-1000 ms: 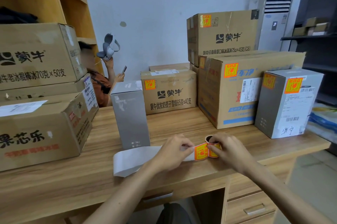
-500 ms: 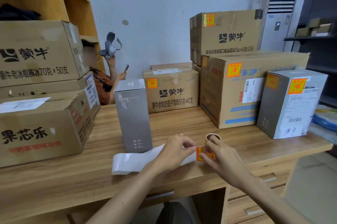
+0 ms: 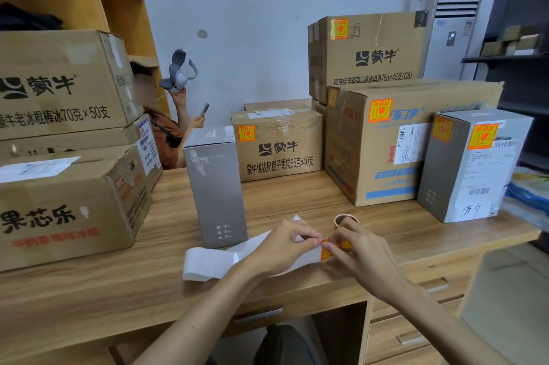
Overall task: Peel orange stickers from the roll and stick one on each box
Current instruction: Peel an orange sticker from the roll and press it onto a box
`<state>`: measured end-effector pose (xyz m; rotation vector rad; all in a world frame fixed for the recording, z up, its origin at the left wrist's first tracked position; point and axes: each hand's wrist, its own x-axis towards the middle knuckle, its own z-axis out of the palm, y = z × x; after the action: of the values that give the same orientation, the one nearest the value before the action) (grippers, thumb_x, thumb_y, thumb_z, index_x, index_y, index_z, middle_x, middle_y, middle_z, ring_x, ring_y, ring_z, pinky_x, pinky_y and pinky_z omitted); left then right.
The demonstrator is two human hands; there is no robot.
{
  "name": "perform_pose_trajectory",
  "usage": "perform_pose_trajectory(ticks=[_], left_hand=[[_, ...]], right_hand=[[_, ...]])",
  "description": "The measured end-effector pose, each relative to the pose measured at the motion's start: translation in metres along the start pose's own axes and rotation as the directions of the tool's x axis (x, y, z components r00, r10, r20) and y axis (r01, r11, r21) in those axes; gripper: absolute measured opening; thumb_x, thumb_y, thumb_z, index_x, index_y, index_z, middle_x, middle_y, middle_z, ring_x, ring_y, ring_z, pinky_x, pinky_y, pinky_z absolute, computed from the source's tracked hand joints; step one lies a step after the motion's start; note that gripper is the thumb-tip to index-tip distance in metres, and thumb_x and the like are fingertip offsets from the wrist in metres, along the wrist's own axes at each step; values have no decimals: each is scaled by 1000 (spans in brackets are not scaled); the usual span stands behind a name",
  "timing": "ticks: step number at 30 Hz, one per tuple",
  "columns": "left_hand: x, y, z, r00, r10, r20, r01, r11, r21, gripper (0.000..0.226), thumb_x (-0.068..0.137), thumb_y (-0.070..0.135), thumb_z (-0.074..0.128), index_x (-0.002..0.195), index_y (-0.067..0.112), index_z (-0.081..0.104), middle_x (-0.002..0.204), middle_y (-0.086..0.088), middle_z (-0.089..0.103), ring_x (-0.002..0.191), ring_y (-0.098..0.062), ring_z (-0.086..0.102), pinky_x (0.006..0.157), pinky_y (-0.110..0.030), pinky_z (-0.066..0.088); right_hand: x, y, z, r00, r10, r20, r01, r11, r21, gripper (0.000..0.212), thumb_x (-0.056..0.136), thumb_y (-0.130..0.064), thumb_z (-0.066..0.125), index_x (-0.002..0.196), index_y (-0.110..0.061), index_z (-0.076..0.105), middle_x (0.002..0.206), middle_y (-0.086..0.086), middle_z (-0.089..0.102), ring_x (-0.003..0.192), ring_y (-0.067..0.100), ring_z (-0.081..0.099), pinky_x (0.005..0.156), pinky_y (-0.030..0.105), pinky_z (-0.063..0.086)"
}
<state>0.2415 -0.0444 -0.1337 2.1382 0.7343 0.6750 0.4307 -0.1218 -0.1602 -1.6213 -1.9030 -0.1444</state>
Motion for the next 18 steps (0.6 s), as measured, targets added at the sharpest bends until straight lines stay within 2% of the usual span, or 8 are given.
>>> perform_pose_trajectory(ticks=[6, 10, 13, 18], left_hand=[[-1, 0, 3, 1000, -11, -18, 11, 1000, -18, 16, 98, 21, 65, 102, 22, 81, 93, 16, 69, 89, 5, 58, 79, -6, 40], [-1, 0, 5, 999, -26, -23, 26, 1000, -11, 16, 98, 23, 65, 101, 24, 81, 88, 22, 69, 90, 5, 59, 80, -6, 40], [-1, 1, 7, 999, -37, -30, 37, 999, -15, 16, 98, 23, 65, 101, 25, 81, 89, 20, 70, 92, 3, 61, 83, -8, 43], [-1, 2, 9, 998, -35, -54, 33, 999, -21, 15, 97, 23, 66, 101, 26, 81, 96, 12, 73, 96, -1, 62, 85, -12, 46]], right_hand=[[-2, -5, -1, 1000, 11, -14, -11, 1000, -29, 32, 91, -52, 50, 87, -25, 67, 91, -15, 48, 66, 6, 57, 56, 30, 49], [-4, -7, -3, 999, 31, -17, -32, 999, -41, 31, 90, -52, 51, 86, -26, 68, 88, -14, 51, 67, 7, 58, 56, 32, 48], [-5, -9, -3, 997, 54, -56, -57, 998, -41, 22, 90, -46, 60, 81, -26, 65, 86, -13, 52, 66, 7, 57, 55, 31, 47], [-7, -14, 1, 993, 84, -85, -86, 996, -19, 18, 91, -39, 64, 79, -25, 63, 85, -14, 52, 63, 6, 55, 52, 29, 47]])
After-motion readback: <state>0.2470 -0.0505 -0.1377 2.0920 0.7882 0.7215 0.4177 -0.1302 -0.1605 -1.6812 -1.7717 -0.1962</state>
